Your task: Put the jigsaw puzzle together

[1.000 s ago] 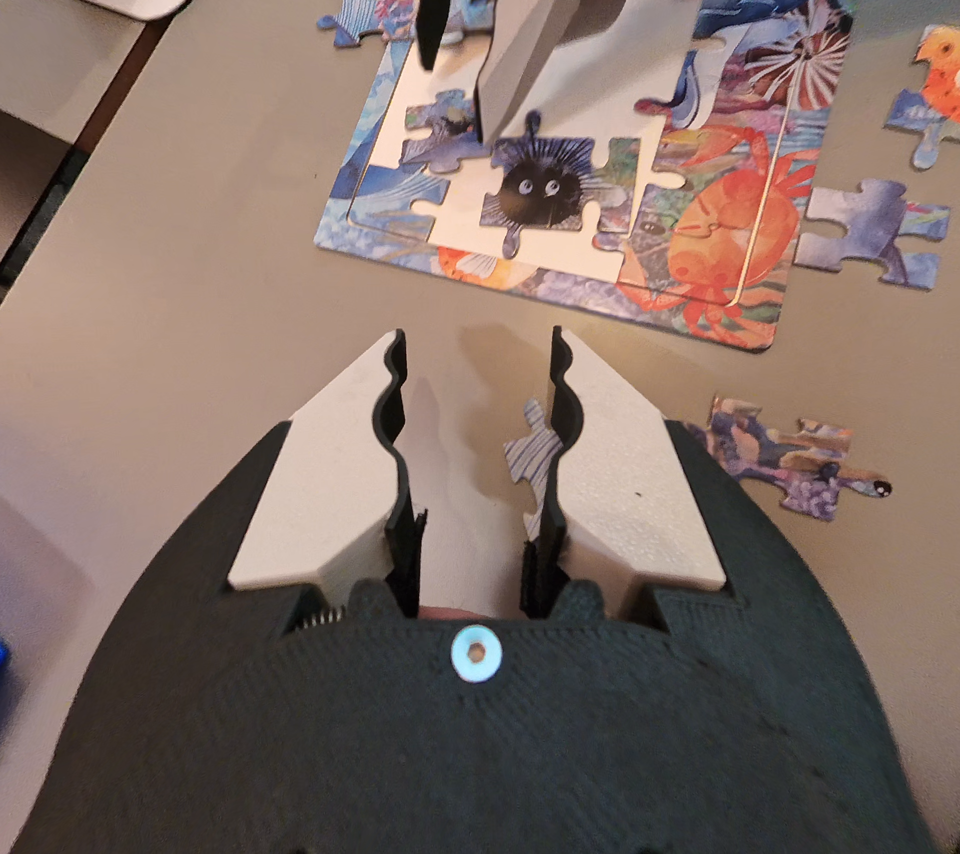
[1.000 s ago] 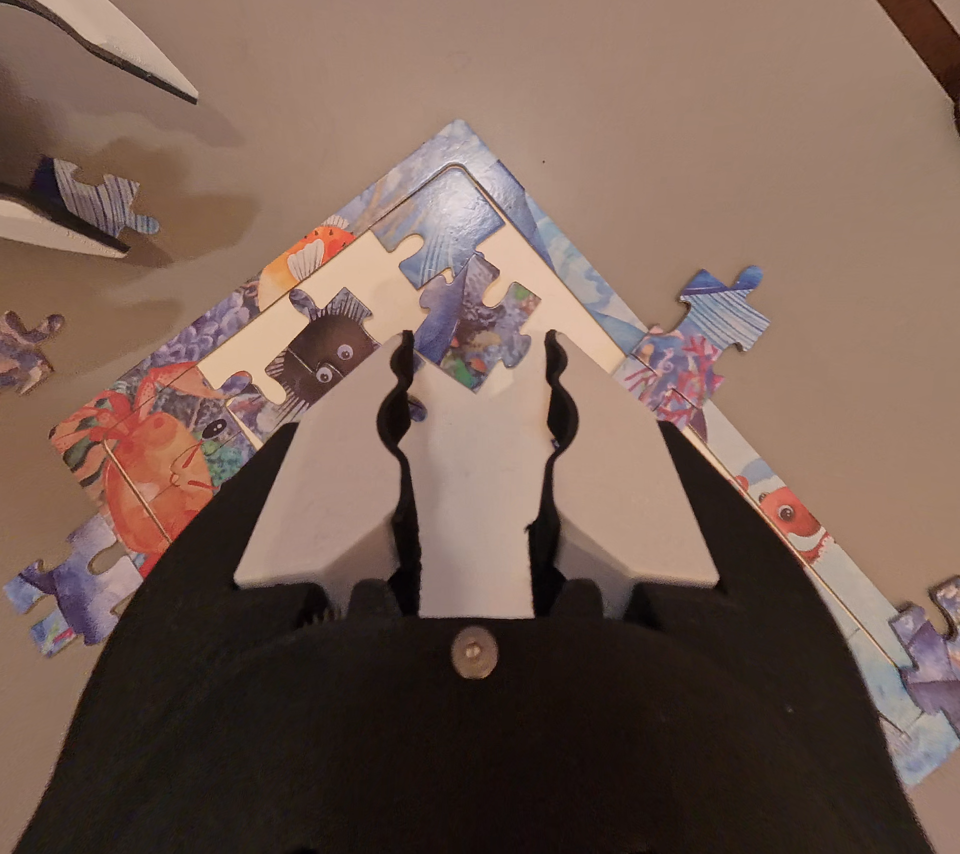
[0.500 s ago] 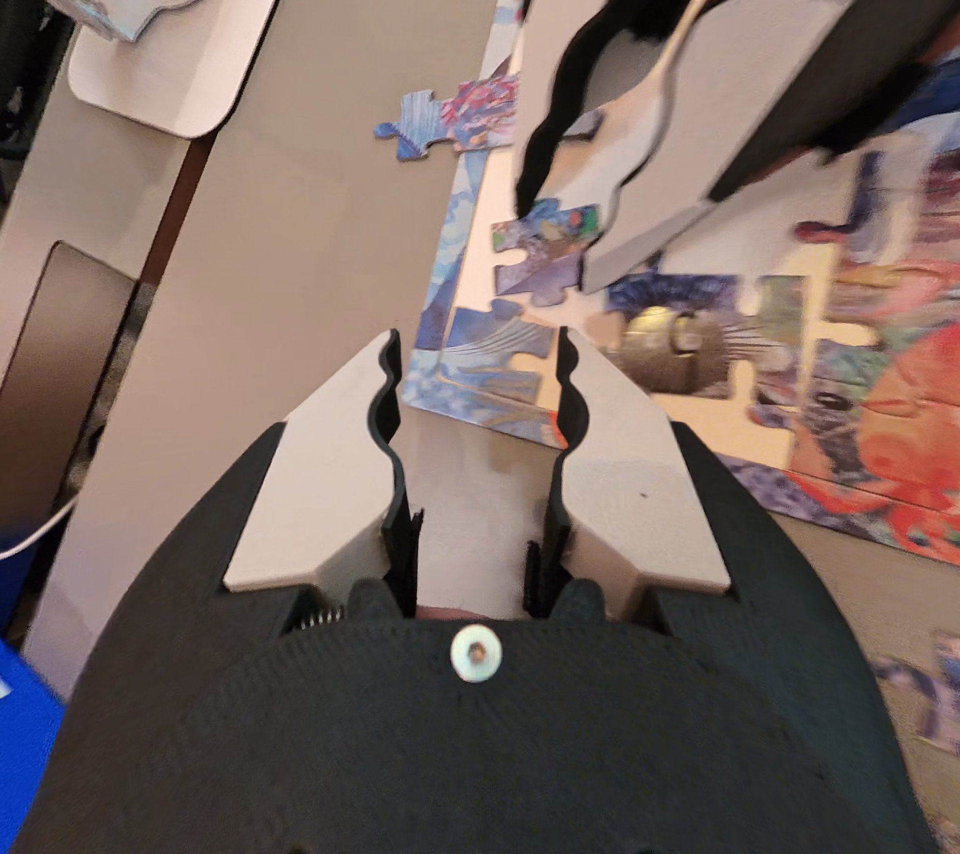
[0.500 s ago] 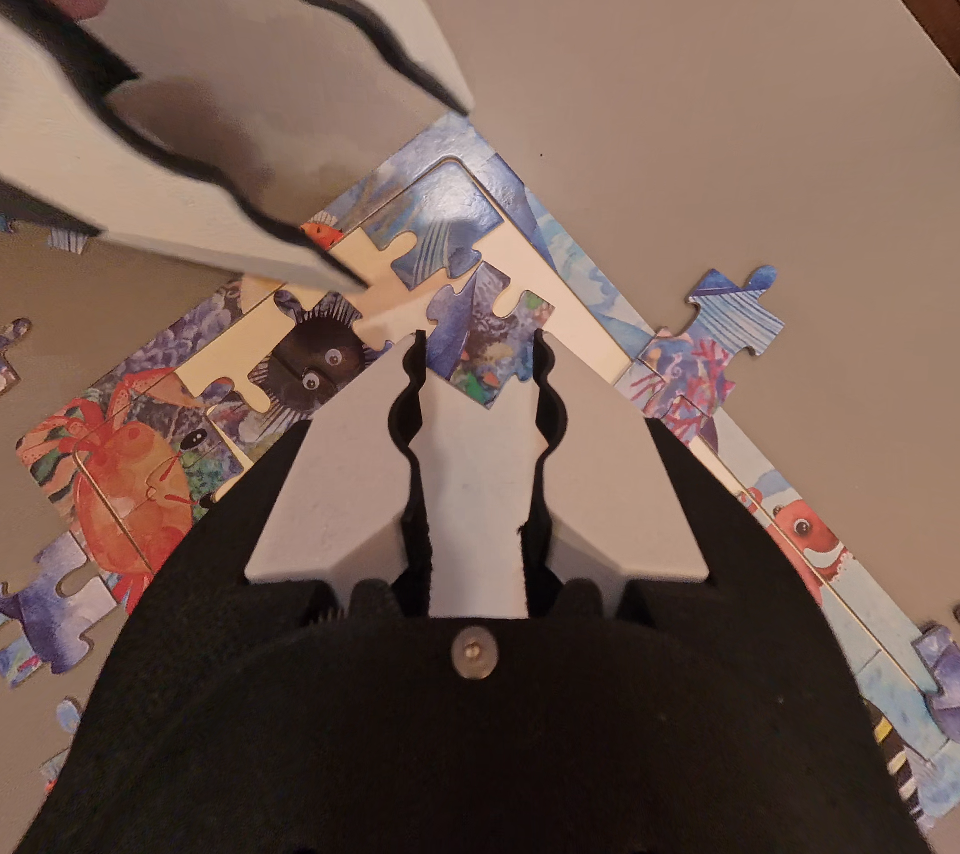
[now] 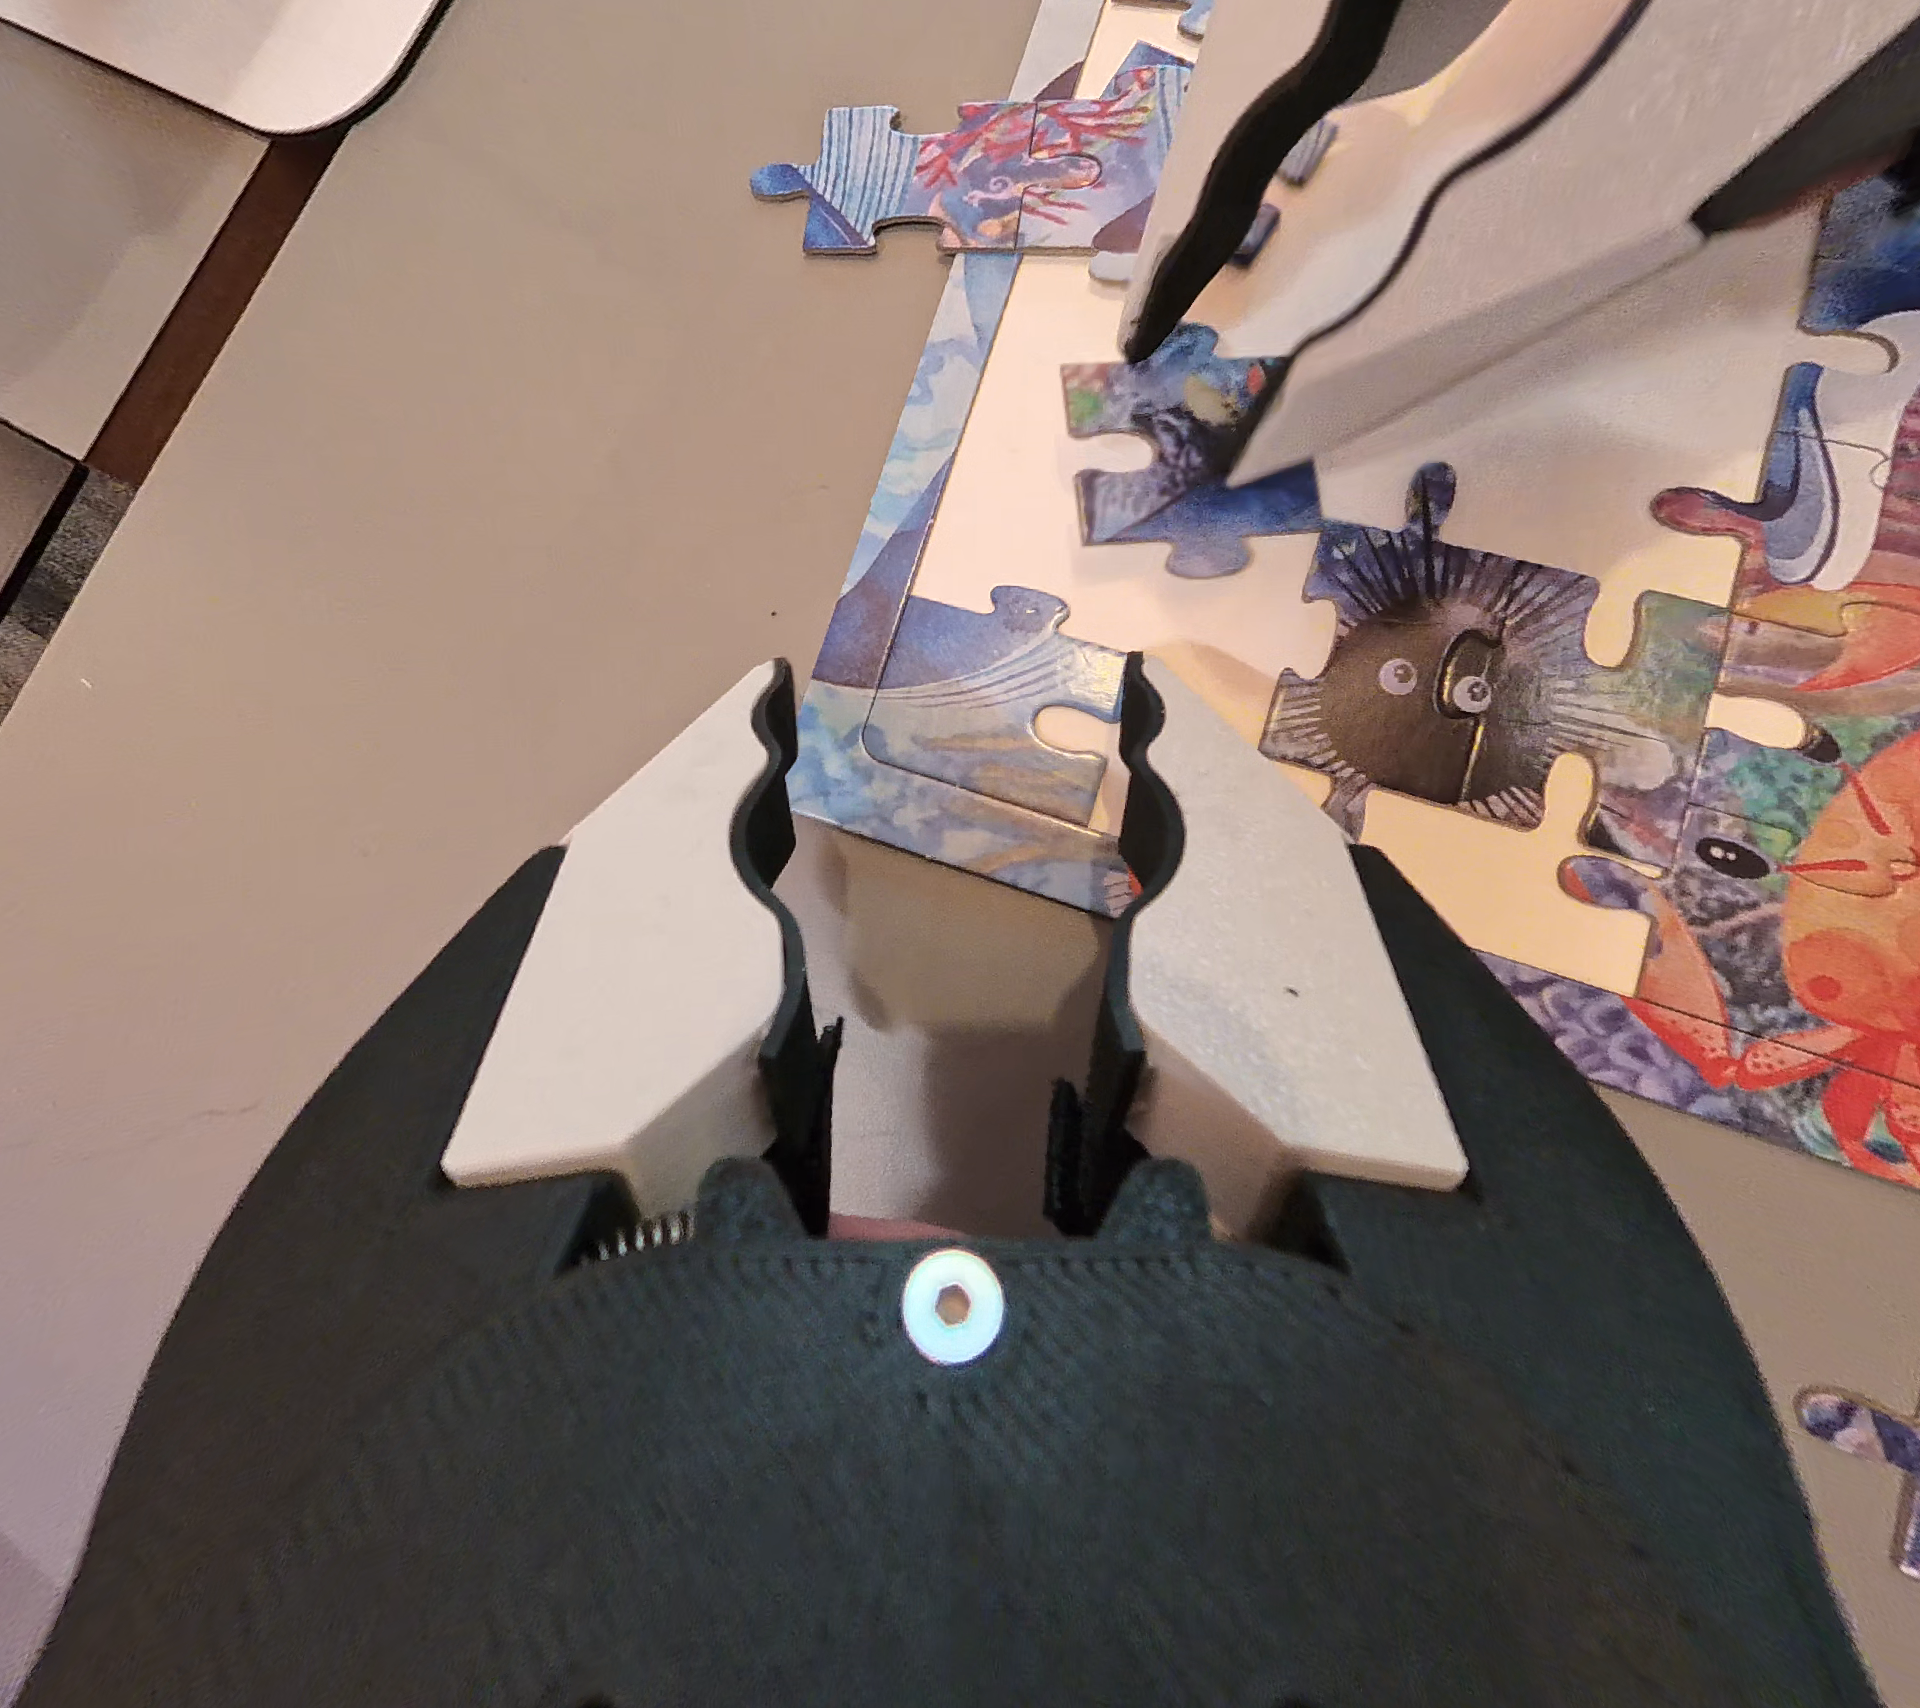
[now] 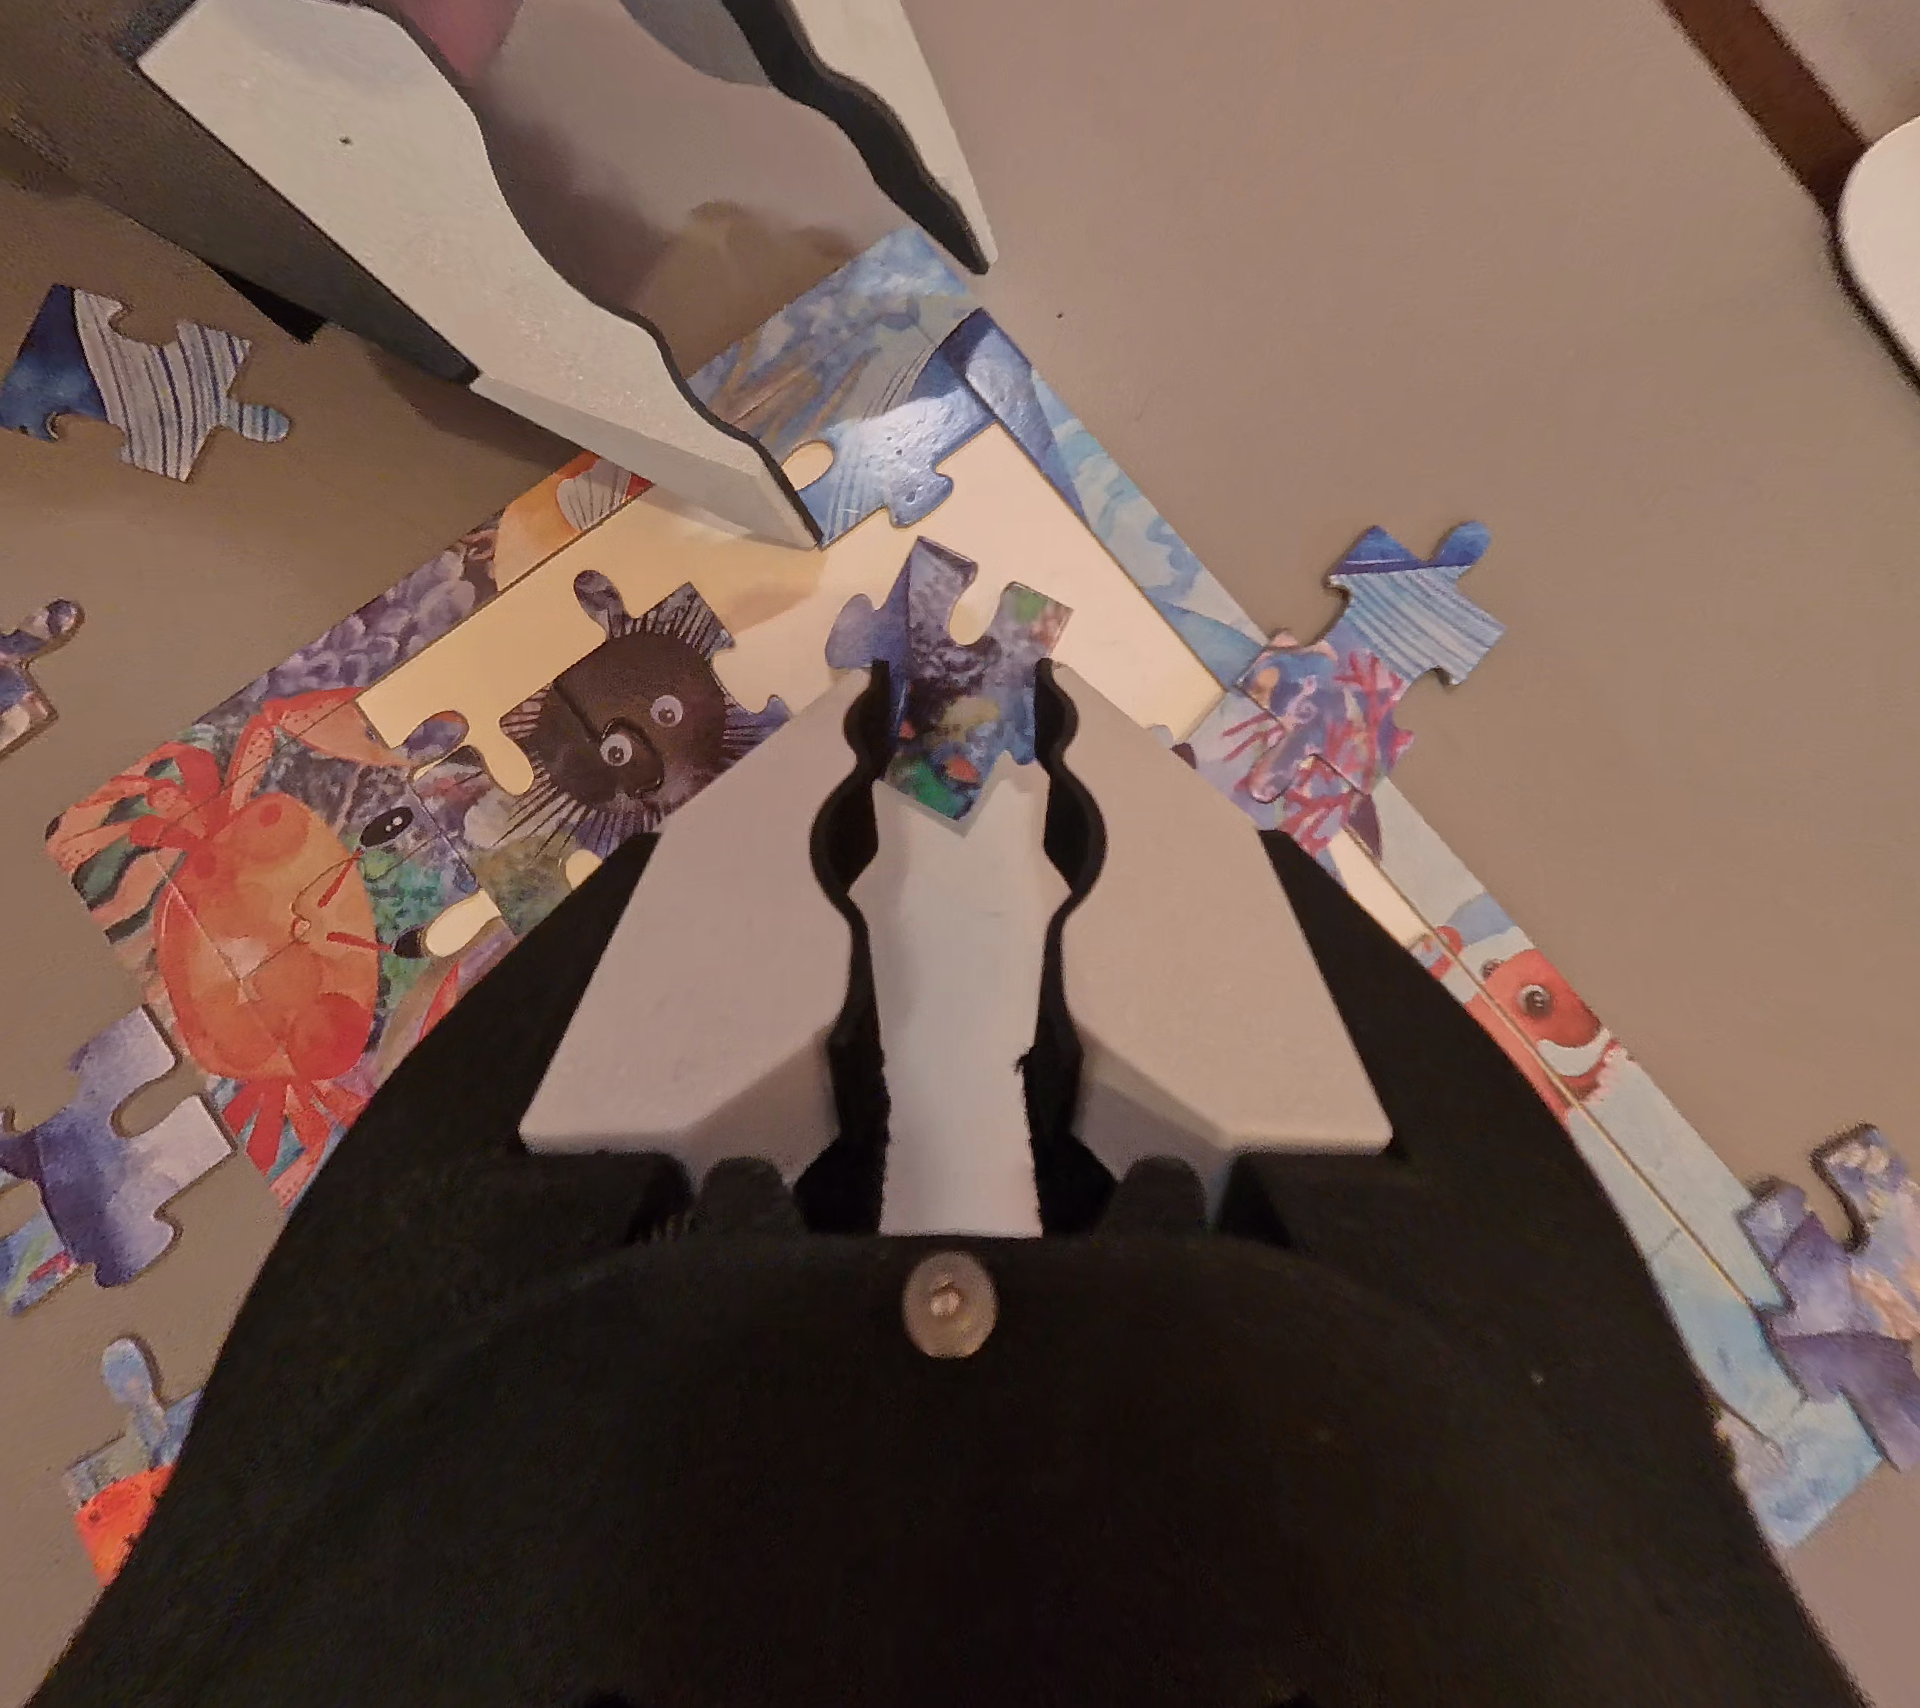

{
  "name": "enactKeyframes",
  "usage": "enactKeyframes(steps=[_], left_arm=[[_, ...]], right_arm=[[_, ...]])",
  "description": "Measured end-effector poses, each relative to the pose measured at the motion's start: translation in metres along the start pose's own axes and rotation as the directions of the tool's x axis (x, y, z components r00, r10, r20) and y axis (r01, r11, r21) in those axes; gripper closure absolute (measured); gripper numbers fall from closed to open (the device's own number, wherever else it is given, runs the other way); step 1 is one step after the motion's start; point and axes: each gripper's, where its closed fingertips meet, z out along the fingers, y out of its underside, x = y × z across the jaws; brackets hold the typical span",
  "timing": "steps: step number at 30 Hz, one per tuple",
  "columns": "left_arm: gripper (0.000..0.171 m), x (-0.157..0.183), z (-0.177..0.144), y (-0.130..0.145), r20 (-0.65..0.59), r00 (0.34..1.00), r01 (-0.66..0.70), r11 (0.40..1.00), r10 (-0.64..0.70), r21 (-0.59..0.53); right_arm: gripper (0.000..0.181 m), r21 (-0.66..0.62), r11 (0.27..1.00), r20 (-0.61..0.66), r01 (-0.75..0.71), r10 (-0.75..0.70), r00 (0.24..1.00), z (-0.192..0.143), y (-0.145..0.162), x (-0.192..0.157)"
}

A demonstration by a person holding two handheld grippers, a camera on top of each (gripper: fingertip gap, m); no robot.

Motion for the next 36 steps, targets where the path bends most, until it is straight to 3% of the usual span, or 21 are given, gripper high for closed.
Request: enactKeyframes(steps=[7, 13, 22, 27, 32, 36], left_arm=[[0.110, -0.001, 0.000, 0.001, 0.000, 1.000, 0.009, 1.000, -0.009, 0.007], [0.110, -0.001, 0.000, 0.000, 0.003, 1.000, 0.001, 1.000, -0.001, 0.004], [0.113, 0.000, -0.001, 0.002, -0.015, 1.000, 0.020, 1.000, -0.020, 0.008], [0.113, 0.001, 0.000, 0.002, -0.028, 0.999, 0.029, 0.999, -0.029, 0.014], [0.114, 0.002, 0.000, 0.003, -0.036, 0.999, 0.036, 0.999, -0.036, 0.019], [0.114, 0.002, 0.000, 0.003, -0.037, 0.999, 0.036, 0.999, -0.035, 0.021]], right_arm=[[0.164, 0.059, 0.995, 0.071, -0.074, 0.070, 0.995, -0.028, -0.008, 0.005], [0.154, 0.003, 0.997, 0.107, -0.079, 0.079, 0.991, -0.049, 0.007, 0.018], [0.128, 0.005, 0.968, 0.232, 0.250, -0.244, 0.942, -0.018, 0.003, 0.001], [0.120, -0.015, 0.931, 0.289, 0.366, -0.346, 0.893, -0.005, 0.005, 0.001], [0.122, -0.041, 0.903, 0.358, 0.427, -0.386, 0.850, 0.004, 0.015, 0.003], [0.135, -0.021, 0.891, 0.386, 0.454, -0.412, 0.826, 0.002, 0.016, 0.003]])
